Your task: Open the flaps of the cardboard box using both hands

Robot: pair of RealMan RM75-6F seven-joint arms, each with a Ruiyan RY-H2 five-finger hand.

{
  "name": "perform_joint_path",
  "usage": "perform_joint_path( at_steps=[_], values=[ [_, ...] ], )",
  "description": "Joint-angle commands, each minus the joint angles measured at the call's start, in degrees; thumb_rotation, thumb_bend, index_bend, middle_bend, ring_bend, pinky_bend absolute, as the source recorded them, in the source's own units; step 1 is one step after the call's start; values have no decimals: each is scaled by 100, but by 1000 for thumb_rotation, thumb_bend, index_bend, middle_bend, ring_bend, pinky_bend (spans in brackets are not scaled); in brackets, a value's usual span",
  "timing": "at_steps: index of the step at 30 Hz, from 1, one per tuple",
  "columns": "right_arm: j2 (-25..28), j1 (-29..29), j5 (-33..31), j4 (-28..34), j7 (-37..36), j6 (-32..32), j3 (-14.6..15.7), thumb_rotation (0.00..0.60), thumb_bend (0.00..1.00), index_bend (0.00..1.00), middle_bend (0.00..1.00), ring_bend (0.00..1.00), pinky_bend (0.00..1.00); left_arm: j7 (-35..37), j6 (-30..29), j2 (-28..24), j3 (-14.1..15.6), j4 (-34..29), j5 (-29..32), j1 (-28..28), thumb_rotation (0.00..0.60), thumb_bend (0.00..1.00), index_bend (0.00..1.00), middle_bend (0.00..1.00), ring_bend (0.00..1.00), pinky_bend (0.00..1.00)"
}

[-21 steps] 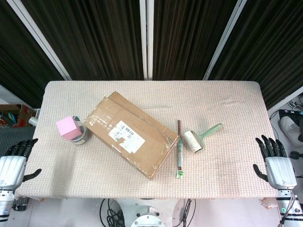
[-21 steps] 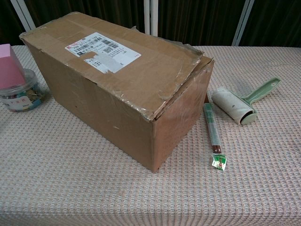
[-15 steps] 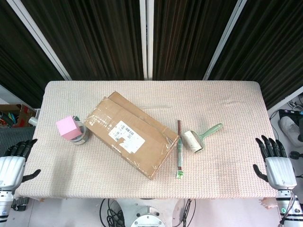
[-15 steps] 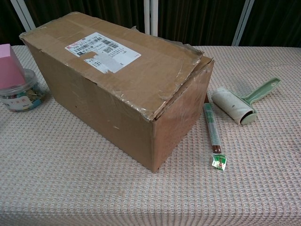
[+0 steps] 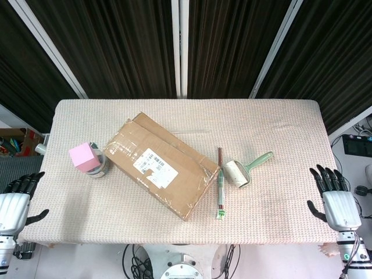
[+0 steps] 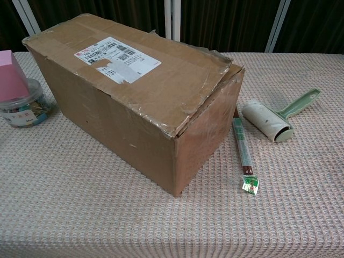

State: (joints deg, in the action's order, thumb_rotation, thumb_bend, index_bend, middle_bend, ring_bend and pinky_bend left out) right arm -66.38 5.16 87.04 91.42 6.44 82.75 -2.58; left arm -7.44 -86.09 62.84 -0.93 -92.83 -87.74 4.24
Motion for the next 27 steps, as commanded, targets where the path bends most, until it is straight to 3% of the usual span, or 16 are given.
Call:
perform_joint_path(
  at_steps=[1, 9, 14, 19, 27],
  values=[
    [100, 148, 137, 153, -20, -92, -57, 600, 240, 0, 0, 0, 0, -37, 41, -37, -10, -31, 11, 30, 600, 0, 125, 166, 161, 244],
    [588, 1046, 657, 1168, 176, -630, -537, 600, 240, 0, 0, 0, 0, -88, 99, -70, -10, -86, -6, 75, 600, 0, 125, 166, 161, 244],
    [664, 1819, -45, 1910, 1384, -1573, -1057, 600, 240, 0, 0, 0, 0, -46, 58, -33, -7, -63, 32, 34, 600, 0, 125, 166, 161, 244],
    [109, 2600, -850, 1954, 2538, -2282, -1322, 600, 237, 0, 0, 0, 0, -32, 54, -5, 26, -18, 46, -2, 600, 0, 125, 167, 161, 244],
    [-928, 3179, -1007, 1321, 3082, -2259, -1311, 600, 208, 0, 0, 0, 0, 5, 63, -80, 20, -7, 95, -19, 600, 0, 131, 166, 161, 245]
  ],
)
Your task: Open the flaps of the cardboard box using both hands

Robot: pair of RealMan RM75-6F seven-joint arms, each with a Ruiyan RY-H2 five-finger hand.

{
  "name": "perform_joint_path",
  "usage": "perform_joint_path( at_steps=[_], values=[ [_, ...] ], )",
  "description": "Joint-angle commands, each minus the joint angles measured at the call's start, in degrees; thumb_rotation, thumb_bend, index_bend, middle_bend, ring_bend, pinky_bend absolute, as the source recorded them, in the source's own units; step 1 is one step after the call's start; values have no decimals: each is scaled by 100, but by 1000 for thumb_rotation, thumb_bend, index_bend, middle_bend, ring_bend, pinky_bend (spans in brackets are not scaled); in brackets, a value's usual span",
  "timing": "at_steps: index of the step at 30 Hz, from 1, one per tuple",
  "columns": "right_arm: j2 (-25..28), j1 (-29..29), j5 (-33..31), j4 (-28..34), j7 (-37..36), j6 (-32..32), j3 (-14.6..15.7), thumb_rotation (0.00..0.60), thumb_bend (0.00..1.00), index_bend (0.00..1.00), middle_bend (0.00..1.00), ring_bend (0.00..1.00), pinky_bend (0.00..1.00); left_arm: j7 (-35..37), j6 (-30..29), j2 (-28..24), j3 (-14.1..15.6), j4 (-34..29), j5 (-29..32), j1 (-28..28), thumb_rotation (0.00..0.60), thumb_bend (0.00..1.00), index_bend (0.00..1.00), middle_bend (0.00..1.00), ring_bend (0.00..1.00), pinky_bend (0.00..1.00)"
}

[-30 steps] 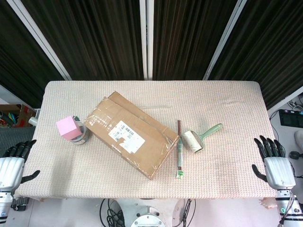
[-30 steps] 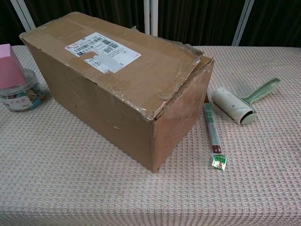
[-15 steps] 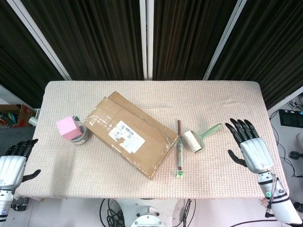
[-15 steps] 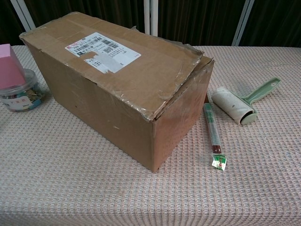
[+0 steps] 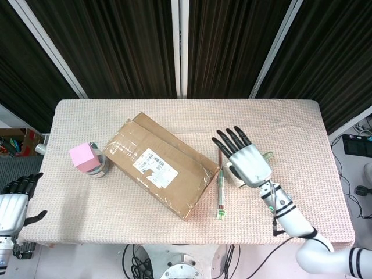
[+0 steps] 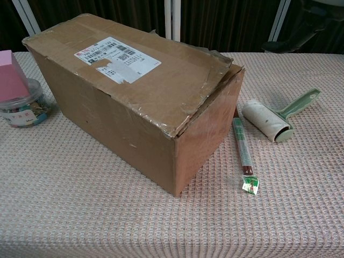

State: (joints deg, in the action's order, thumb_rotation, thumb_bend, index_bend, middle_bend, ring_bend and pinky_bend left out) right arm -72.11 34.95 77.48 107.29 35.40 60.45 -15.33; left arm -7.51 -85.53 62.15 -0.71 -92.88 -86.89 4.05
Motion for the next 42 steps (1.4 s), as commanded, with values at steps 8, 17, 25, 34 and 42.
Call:
perform_joint_path(
  at_steps=[8, 17, 25, 34, 42],
  values=[
    [-610, 349, 14, -570, 128, 66, 102, 600, 207, 0, 0, 0, 0, 95, 71, 0, -21, 67, 43, 30, 600, 0, 133, 166, 161, 244],
    [-884, 487, 160, -811, -106, 135, 227, 600, 200, 0, 0, 0, 0, 160, 86, 28, -23, 108, 31, 44, 600, 0, 133, 166, 161, 245],
    [-1137, 603, 248, -1006, -204, 204, 277, 600, 199, 0, 0, 0, 0, 118, 70, -28, -10, 104, 25, 29, 600, 0, 132, 166, 161, 245],
    [-1388, 691, 500, -1212, -534, 343, 337, 600, 200, 0, 0, 0, 0, 135, 61, -19, -10, 106, 28, 21, 600, 0, 133, 166, 161, 245],
    [-1673, 669, 1340, -1582, -1477, 1087, 346, 600, 199, 0, 0, 0, 0, 161, 8, -34, -12, 117, 30, -13, 600, 0, 132, 166, 161, 244]
  ],
)
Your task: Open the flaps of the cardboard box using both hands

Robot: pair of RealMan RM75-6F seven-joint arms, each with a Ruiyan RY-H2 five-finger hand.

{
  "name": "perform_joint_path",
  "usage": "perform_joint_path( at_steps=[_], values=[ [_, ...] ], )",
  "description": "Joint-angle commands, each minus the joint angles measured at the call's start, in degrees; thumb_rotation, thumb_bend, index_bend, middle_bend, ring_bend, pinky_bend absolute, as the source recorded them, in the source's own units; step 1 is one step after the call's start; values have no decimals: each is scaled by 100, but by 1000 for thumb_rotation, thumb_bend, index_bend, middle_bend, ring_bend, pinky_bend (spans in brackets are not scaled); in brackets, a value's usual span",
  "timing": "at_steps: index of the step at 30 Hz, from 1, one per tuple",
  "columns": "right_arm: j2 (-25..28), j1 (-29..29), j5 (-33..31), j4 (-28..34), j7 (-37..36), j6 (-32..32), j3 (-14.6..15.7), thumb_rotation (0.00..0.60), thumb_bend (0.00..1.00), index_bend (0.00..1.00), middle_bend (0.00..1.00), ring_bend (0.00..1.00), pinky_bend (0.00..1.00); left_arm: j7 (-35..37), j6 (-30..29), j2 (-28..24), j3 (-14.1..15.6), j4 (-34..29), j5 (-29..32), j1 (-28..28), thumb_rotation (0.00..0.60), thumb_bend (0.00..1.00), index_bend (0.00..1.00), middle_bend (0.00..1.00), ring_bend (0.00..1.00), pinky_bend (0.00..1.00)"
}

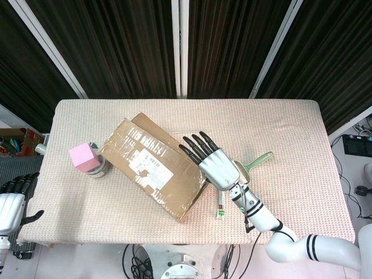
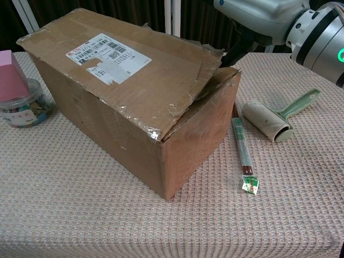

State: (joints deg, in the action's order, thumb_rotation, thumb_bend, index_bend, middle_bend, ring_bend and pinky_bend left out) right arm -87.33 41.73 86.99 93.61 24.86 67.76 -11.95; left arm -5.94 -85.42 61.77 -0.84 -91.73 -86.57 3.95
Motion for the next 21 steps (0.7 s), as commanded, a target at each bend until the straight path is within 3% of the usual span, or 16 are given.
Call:
perform_joint_path(
  at_steps=[1, 14, 21],
  values=[
    [-190, -8, 501, -277, -565, 453, 17, 600, 199, 0, 0, 0, 0, 6, -2, 7, 2, 6, -3, -3, 600, 0, 132, 166, 161, 244],
    [-848, 127, 1338, -719, -2004, 1390, -23, 600, 199, 0, 0, 0, 0, 3, -22, 24, -5, 24, 5, -19, 600, 0, 133, 166, 161, 245],
    [-1270, 366, 1502, -934, -2196, 1474, -149, 600, 200, 0, 0, 0, 0, -4, -65, -2, -5, 7, 23, -56, 600, 0, 132, 166, 161, 245]
  ],
)
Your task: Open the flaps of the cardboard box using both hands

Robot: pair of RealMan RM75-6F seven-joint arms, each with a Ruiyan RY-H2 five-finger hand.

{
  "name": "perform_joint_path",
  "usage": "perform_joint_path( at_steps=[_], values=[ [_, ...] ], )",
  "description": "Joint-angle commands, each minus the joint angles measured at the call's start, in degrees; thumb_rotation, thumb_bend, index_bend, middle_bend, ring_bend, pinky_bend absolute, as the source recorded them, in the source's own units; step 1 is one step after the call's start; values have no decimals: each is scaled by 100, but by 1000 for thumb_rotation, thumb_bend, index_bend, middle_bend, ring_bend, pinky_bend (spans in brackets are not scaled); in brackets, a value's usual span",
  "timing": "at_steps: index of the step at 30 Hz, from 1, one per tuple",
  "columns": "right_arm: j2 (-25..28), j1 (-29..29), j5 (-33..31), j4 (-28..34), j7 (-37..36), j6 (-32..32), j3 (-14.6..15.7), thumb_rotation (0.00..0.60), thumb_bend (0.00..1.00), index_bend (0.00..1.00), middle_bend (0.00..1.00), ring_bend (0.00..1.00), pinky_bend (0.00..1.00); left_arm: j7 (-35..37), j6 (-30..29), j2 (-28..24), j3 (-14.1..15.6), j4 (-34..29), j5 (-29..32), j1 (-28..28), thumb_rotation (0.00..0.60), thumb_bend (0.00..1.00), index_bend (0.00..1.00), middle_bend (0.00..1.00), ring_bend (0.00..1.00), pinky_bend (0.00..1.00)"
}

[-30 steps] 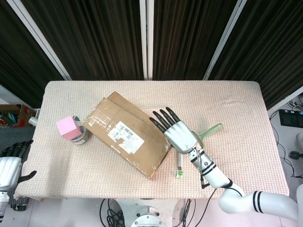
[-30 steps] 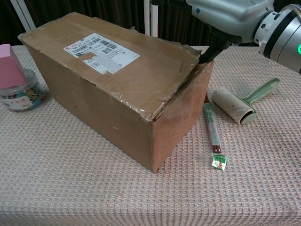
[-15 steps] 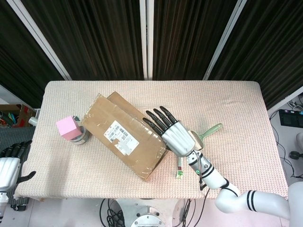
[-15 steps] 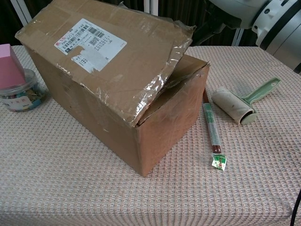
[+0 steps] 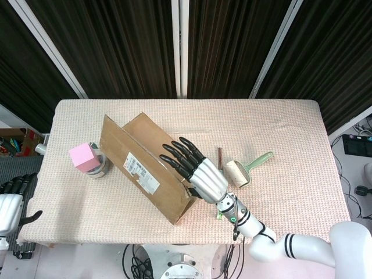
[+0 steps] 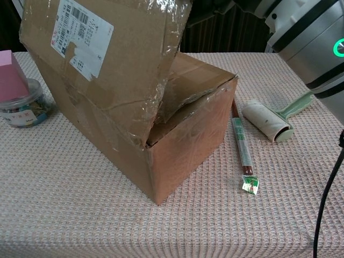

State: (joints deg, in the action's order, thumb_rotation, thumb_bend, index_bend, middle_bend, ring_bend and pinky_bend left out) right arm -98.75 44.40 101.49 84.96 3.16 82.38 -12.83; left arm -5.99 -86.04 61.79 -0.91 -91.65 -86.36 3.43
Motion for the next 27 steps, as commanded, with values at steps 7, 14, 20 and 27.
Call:
perform_joint_path(
  at_steps=[7, 14, 20, 27],
  values=[
    [-462, 398, -58, 22, 2, -306, -187, 600, 199, 0, 0, 0, 0, 49, -29, -11, 3, 29, 37, -45, 600, 0, 132, 166, 161, 245],
    [-703, 744, -233, 75, 264, -892, -222, 600, 178, 0, 0, 0, 0, 103, -26, 9, 4, 75, 67, -69, 600, 0, 132, 165, 161, 246],
    [-702, 876, -337, 142, 410, -1271, -111, 600, 105, 0, 0, 0, 0, 161, -30, -7, -2, 117, 98, -92, 600, 0, 133, 165, 161, 246],
    [-542, 827, -402, 287, 513, -1330, -34, 600, 33, 0, 0, 0, 0, 193, -45, -27, -7, 129, 94, -106, 600, 0, 133, 164, 161, 246]
  ],
)
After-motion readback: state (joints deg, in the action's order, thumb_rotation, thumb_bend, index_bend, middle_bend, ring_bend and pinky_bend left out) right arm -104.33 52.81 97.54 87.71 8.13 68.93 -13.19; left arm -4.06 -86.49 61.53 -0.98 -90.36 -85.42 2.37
